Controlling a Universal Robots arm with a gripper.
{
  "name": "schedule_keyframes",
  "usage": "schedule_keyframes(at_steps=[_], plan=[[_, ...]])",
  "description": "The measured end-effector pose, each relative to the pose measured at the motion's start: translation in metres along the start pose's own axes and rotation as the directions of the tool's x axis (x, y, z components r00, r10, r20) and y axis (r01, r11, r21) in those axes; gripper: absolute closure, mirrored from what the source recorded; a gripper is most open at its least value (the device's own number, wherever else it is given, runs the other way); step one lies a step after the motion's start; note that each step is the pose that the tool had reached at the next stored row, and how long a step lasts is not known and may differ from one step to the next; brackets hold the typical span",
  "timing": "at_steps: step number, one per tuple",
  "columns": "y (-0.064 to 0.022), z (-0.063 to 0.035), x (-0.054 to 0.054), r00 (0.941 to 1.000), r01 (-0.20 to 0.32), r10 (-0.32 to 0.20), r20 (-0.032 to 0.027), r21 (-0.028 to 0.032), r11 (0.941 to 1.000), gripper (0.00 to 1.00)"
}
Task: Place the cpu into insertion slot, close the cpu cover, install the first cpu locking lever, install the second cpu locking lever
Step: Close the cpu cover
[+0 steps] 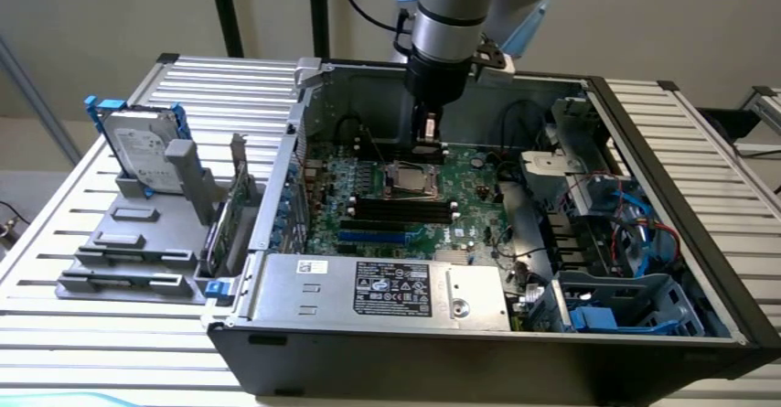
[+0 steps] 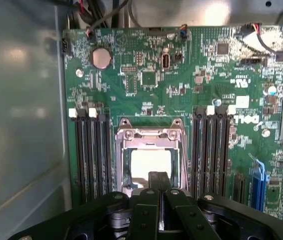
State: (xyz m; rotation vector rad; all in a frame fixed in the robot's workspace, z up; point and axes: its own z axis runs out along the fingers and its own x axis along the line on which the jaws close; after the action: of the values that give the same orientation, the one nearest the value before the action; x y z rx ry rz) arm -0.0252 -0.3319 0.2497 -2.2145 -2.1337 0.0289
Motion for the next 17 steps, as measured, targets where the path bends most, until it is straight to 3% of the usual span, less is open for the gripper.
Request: schedule_keyframes(at_steps=[6,10,17], plan=[[-0.0079,0.002,-0.001,1.0,0.001,-0.001,0.0015,0.0371,0.9993,0.89],[-0.0109,0.005,-0.002,1.0,0.007,-0.008,0.0022,0.0504,0.9987,0.89],[-0.0157,0.013,-0.007,0.9998,0.02,-0.02,0.0034,0.0674,0.9975,0.89]])
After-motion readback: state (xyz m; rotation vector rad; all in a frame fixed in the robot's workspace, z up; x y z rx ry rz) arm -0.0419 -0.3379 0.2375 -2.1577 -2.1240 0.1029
